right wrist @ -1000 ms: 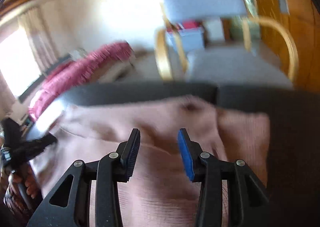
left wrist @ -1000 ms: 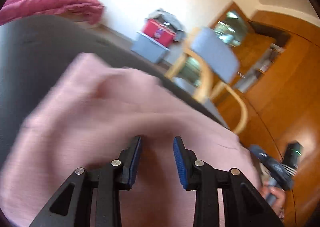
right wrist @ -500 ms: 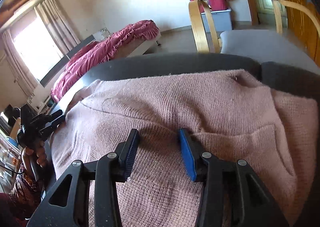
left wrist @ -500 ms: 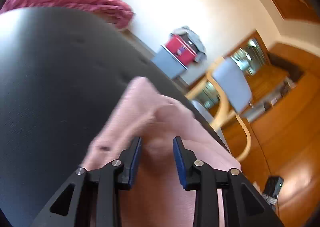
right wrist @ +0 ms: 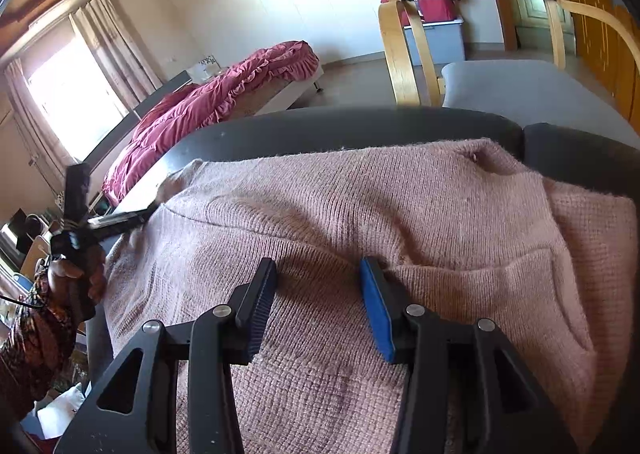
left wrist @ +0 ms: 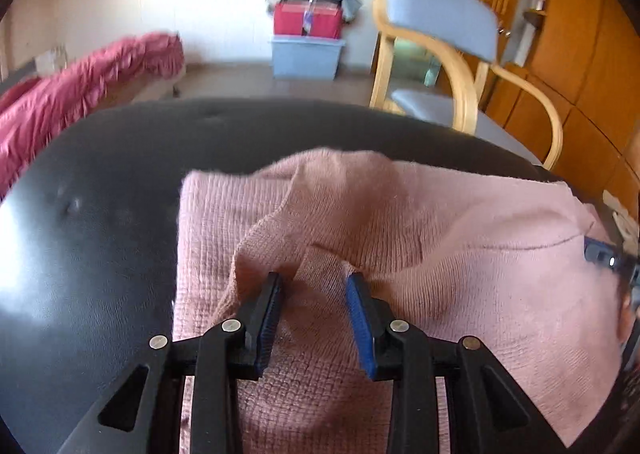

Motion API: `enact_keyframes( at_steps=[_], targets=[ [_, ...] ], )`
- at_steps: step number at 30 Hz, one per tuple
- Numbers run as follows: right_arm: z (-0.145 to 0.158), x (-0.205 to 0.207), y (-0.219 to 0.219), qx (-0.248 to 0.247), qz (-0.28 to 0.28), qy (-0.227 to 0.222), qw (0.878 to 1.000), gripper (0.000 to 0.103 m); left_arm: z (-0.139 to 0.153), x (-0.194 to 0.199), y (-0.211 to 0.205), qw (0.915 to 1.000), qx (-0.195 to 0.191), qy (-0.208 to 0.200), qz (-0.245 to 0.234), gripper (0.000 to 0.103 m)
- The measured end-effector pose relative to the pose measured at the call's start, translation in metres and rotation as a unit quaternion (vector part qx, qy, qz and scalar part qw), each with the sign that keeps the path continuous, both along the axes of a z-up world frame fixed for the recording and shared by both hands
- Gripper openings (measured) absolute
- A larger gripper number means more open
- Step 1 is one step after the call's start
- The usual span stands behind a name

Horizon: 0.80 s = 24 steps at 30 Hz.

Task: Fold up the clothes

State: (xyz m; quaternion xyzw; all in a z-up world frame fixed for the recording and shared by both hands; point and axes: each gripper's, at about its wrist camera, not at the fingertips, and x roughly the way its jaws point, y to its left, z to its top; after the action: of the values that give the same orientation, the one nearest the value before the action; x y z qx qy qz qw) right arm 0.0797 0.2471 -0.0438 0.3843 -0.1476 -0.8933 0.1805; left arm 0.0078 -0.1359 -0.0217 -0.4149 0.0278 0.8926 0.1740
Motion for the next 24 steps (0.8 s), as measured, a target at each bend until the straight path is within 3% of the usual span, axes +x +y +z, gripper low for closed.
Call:
enact_keyframes(
  at_steps=[2, 3, 4, 5, 9, 12, 14, 17, 21, 24],
  targets=[
    [0.0, 0.0, 0.0, -0.001, 0.0, 0.0, 1.0, 0.047, -0.001, 0.004, 0.001, 0.9999, -0.008, 0.01, 0.001, 0.033],
    [0.0, 0.0, -0.001, -0.001, 0.0, 0.0, 1.0, 0.047, -0.001, 0.005, 0.003, 0.9998, -0.014, 0.015, 0.001, 0.025],
    [0.0, 0.001, -0.001, -0.001, 0.0, 0.0, 1.0, 0.047, 0.0, 0.007, 0.005, 0.9996, -0.021, 0.02, 0.001, 0.008],
    [0.0, 0.001, 0.0, -0.001, -0.001, 0.0, 1.0, 0.047, 0.001, 0.009, 0.008, 0.9992, -0.03, 0.025, -0.001, 0.004],
    [0.001, 0.002, 0.0, -0.003, -0.001, -0.001, 1.0, 0.047, 0.017, 0.012, 0.008, 0.9976, -0.014, 0.067, 0.008, 0.002],
    [0.0, 0.003, 0.001, -0.005, -0.001, -0.001, 1.0, 0.047, 0.035, 0.016, -0.015, 0.9916, 0.049, 0.106, 0.055, 0.002],
    [0.0, 0.003, 0.001, -0.005, -0.001, -0.001, 1.0, 0.047, 0.038, 0.013, -0.026, 0.9885, 0.055, 0.115, 0.081, 0.002],
    [0.0, 0.003, 0.0, -0.004, -0.001, -0.001, 1.0, 0.047, 0.023, 0.002, -0.032, 0.9908, 0.027, 0.095, 0.093, 0.002],
    [0.001, 0.003, 0.0, -0.003, -0.001, -0.001, 1.0, 0.047, -0.002, -0.025, -0.026, 0.9955, -0.008, 0.011, 0.094, 0.006],
    [0.001, 0.004, 0.001, -0.006, -0.001, 0.0, 1.0, 0.047, 0.003, -0.02, -0.018, 0.9962, -0.024, 0.014, 0.082, 0.018]
  ],
)
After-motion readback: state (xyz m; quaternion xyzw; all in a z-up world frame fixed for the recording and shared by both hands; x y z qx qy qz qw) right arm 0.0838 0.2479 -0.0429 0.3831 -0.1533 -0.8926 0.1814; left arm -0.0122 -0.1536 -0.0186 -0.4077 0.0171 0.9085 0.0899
